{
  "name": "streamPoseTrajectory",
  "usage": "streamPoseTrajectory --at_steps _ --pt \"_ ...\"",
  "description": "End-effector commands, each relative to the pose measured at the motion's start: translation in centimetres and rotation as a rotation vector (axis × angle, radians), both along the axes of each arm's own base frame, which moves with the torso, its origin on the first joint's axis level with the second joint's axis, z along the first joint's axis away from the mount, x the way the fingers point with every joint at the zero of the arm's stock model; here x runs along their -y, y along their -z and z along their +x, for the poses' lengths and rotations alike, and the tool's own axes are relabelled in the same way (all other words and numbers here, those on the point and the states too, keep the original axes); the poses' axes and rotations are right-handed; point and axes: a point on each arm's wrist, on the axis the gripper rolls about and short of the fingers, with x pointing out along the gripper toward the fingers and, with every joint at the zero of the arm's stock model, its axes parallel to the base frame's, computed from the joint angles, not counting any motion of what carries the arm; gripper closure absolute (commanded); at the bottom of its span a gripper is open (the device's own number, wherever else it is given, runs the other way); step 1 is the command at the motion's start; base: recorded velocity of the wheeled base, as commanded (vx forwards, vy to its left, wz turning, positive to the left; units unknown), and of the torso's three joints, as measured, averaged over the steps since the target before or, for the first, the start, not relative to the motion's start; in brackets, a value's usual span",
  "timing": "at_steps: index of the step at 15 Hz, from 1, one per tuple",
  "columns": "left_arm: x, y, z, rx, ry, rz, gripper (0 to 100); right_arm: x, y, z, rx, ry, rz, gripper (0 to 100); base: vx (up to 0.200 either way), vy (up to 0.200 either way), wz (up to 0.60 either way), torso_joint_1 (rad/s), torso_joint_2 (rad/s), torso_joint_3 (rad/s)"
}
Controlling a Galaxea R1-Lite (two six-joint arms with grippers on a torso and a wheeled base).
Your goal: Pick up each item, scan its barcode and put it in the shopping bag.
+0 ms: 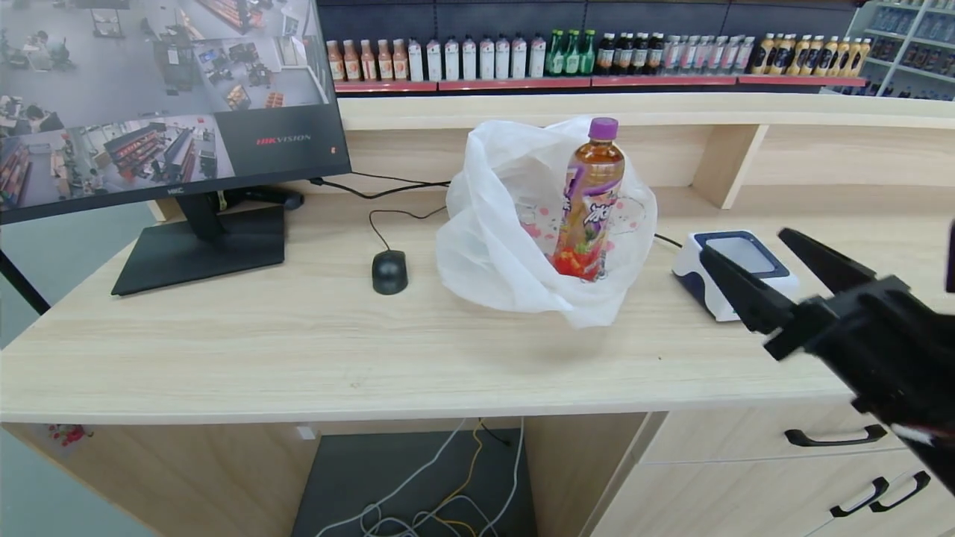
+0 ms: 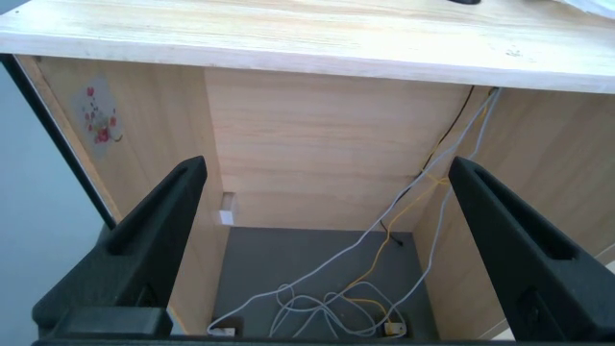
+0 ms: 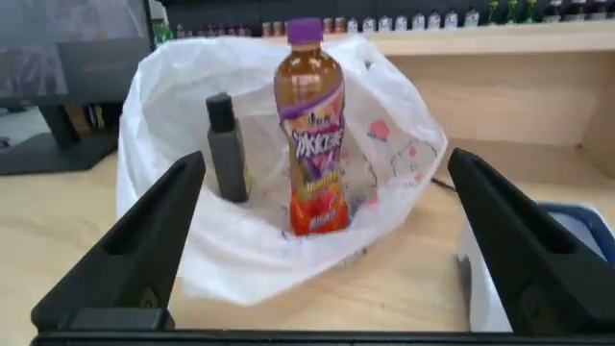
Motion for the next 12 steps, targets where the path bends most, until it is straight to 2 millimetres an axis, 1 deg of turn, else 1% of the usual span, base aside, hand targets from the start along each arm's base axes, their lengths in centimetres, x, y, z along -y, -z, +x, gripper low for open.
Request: streamPoseTrajectory --at_steps 1,2,3,5,6,7,9,10,11,12 --pt "0.0 0.0 0.0 0.0 -0.001 0.0 0 3.3 1.2 -7.4 -0.006 -0.004 0.041 0 0.0 0.0 0.0 0.0 0.0 0.0" --pt "0.0 0.0 0.0 0.0 0.0 0.0 0 3.7 1.2 -8.4 -0.027 -0.009 0.063 0 0.0 0.0 0.0 0.0 0.0 0.0" --pt "0.0 0.0 0.0 0.0 0.0 0.001 0 4.2 1.7 -9.3 -0.075 -0.009 0.058 0 0.0 0.0 0.0 0.0 0.0 0.0" --pt "0.0 0.0 0.0 0.0 0.0 0.001 0 5.4 3.3 -12.4 -0.174 -0.019 0.019 0 0.0 0.0 0.0 0.0 0.0 0.0" --pt "0.0 0.0 0.0 0.0 0.0 0.001 0 6.1 4.4 -14.1 -0.214 -0.034 0.0 0 0.0 0.0 0.0 0.0 0.0 0.0" --pt "0.0 0.0 0.0 0.0 0.0 0.001 0 6.9 5.9 -15.8 -0.255 -0.04 -0.025 0 0.0 0.0 0.0 0.0 0.0 0.0" --pt "0.0 0.0 0.0 0.0 0.0 0.001 0 8.2 9.0 -18.5 -0.301 -0.04 -0.078 0 0.0 0.0 0.0 0.0 0.0 0.0" --pt "0.0 0.0 0.0 0.0 0.0 0.001 0 8.6 10.4 -19.4 -0.3 -0.049 -0.109 0 0.0 0.0 0.0 0.0 0.0 0.0" --pt "0.0 0.0 0.0 0.0 0.0 0.001 0 8.9 11.0 -20.1 -0.304 -0.07 -0.123 0 0.0 0.0 0.0 0.0 0.0 0.0" --pt "0.0 0.0 0.0 0.0 0.0 0.001 0 8.9 10.8 -20.1 -0.316 -0.063 -0.132 0 0.0 0.0 0.0 0.0 0.0 0.0"
